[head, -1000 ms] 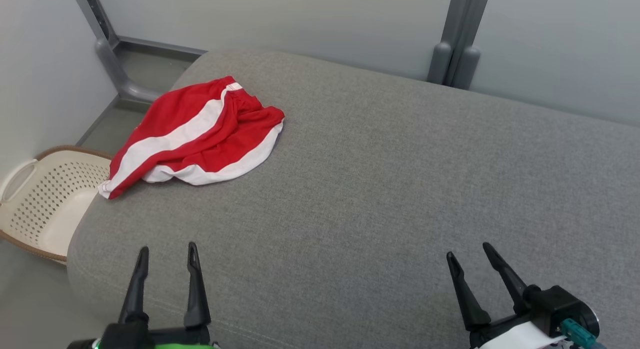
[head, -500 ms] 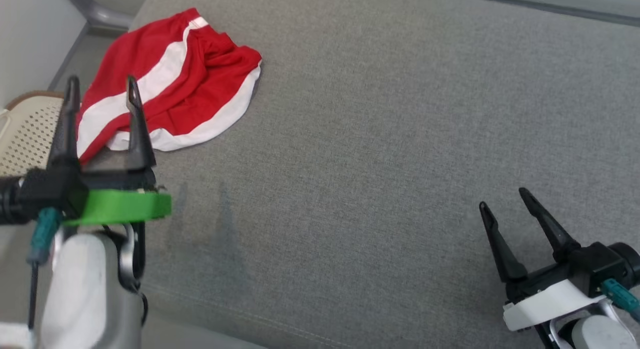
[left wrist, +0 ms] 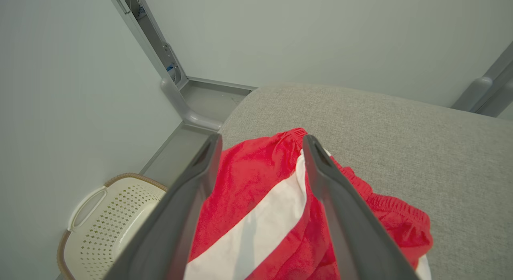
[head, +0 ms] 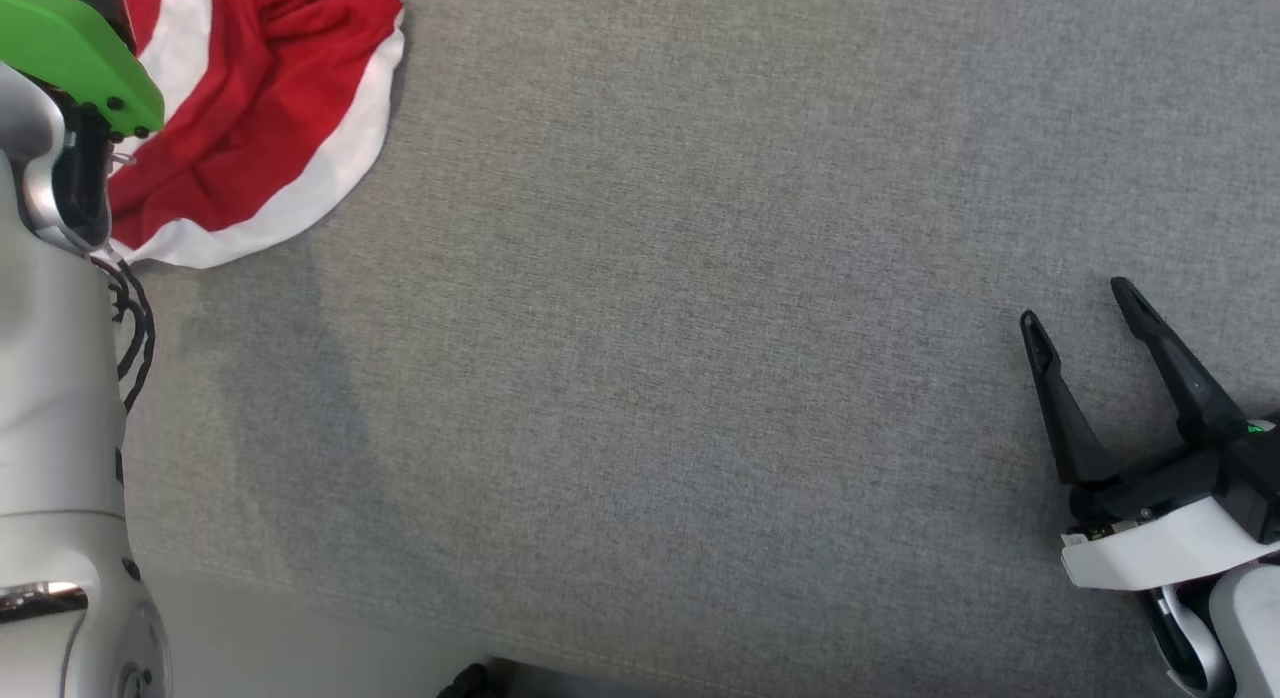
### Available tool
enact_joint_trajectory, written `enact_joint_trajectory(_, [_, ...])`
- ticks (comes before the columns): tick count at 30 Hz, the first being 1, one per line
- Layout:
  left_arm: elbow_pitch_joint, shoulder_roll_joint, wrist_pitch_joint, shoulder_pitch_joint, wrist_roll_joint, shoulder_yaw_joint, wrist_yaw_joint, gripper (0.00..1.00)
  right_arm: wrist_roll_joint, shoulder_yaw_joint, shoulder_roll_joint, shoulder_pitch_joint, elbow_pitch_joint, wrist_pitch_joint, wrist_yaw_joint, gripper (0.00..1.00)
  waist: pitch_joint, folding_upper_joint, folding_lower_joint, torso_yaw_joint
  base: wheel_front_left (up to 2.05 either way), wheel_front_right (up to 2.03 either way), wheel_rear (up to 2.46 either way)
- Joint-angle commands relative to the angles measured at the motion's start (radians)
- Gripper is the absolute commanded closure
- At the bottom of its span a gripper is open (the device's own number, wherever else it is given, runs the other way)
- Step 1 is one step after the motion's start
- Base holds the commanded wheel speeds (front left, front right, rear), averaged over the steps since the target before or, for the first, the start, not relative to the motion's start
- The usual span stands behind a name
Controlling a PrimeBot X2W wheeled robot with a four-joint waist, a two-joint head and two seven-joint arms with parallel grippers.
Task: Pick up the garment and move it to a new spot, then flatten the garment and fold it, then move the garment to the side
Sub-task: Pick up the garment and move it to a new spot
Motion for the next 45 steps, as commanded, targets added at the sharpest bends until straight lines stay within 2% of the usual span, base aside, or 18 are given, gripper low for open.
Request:
enact_joint_trajectory(1, [0.036,-0.001,0.012,-0.036,-0.019,0.015,0.019,0.00,-0.004,-0.005,-0.007,-0.017,-0.003,-0.003,-0.002,0.00,0.079,0.0000,-0.0002,-0.049,0.00,0.00,0.00])
enact_joint_trajectory(4, [0.131,-0.010,0.035,-0.084,-0.059,0.051,0.037,0.00,-0.005,-0.008,-0.009,-0.026,-0.008,0.000,-0.002,0.00,0.106,0.0000,-0.0002,-0.060,0.00,0.00,0.00])
enact_joint_trajectory(8, [0.226,-0.020,0.034,-0.119,-0.099,0.072,0.029,0.00,-0.007,-0.018,-0.008,-0.030,-0.007,0.001,-0.002,0.00,0.128,0.0000,-0.0002,-0.068,0.00,0.00,0.00])
enact_joint_trajectory(20, [0.423,-0.019,0.003,-0.140,-0.115,0.066,0.024,0.00,-0.011,-0.039,-0.014,-0.049,-0.006,0.007,-0.003,0.00,0.178,0.0000,-0.0002,-0.071,0.00,0.00,0.00])
enact_joint_trajectory(21, [0.434,-0.020,-0.001,-0.142,-0.117,0.064,0.019,0.58,-0.012,-0.038,-0.013,-0.052,-0.006,0.008,-0.003,0.00,0.180,0.0000,-0.0002,-0.072,0.00,0.00,0.00])
enact_joint_trajectory(22, [0.440,-0.020,-0.007,-0.143,-0.117,0.061,0.010,1.00,-0.013,-0.037,-0.011,-0.055,-0.005,0.008,-0.003,0.00,0.181,0.0000,-0.0002,-0.072,0.00,0.00,0.00])
enact_joint_trajectory(28, [0.424,-0.014,-0.130,-0.151,-0.116,0.045,-0.037,1.00,-0.010,-0.018,0.011,-0.077,0.000,0.007,-0.003,0.00,0.151,0.0000,-0.0002,-0.085,0.00,0.00,0.00])
enact_joint_trajectory(32, [0.391,-0.011,-0.212,-0.148,-0.131,0.030,-0.065,1.00,-0.005,0.002,0.041,-0.085,0.000,0.004,-0.002,0.00,0.097,0.0000,-0.0002,-0.106,0.00,0.00,0.00])
enact_joint_trajectory(35, [0.354,-0.030,-0.244,-0.128,-0.164,0.010,-0.074,1.00,0.001,0.025,0.069,-0.091,0.009,0.001,-0.002,0.00,0.036,0.0000,-0.0002,-0.129,0.00,0.00,0.00])
enact_joint_trajectory(38, [0.263,-0.048,-0.229,-0.104,-0.221,-0.054,-0.075,1.00,0.005,0.038,0.091,-0.101,0.016,0.000,-0.002,0.00,-0.020,0.0000,-0.0002,-0.157,0.00,0.00,0.00])
enact_joint_trajectory(45, [-0.032,-0.005,-0.150,0.020,-0.377,-0.201,-0.075,1.00,0.014,0.079,0.149,-0.108,0.055,-0.001,-0.002,0.00,-0.170,0.0000,-0.0002,-0.255,0.00,0.00,0.00])
